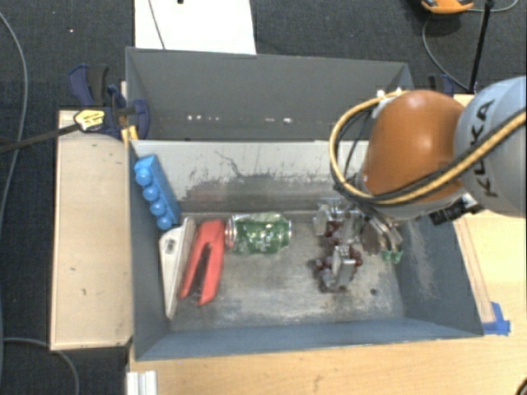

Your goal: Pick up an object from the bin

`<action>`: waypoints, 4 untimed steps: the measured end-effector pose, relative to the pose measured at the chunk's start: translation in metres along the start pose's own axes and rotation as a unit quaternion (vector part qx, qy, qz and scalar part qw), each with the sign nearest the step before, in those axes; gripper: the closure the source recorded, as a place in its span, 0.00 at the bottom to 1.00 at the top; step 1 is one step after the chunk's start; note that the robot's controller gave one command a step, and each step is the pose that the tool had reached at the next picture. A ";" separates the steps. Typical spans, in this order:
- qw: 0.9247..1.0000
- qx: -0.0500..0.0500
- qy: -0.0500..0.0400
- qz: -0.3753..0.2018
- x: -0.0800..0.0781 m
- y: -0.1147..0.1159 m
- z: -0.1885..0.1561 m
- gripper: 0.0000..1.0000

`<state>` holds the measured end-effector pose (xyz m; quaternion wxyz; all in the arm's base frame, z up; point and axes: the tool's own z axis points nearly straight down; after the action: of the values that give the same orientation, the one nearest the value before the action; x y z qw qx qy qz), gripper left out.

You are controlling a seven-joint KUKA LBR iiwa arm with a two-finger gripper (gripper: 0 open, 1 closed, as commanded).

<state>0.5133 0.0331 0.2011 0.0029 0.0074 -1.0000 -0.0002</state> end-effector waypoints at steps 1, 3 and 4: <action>1.000 0.000 -0.004 0.001 -0.002 0.000 -0.005 0.00; 0.996 0.001 -0.007 -0.090 -0.037 -0.071 0.116 0.00; 0.976 0.001 -0.002 -0.219 -0.050 -0.077 0.136 0.00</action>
Offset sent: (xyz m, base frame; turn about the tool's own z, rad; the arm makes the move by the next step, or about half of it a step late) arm 0.0504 -0.0732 -0.1311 -0.3699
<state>0.5634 -0.0432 0.0648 0.0012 0.2261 -0.9741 0.0000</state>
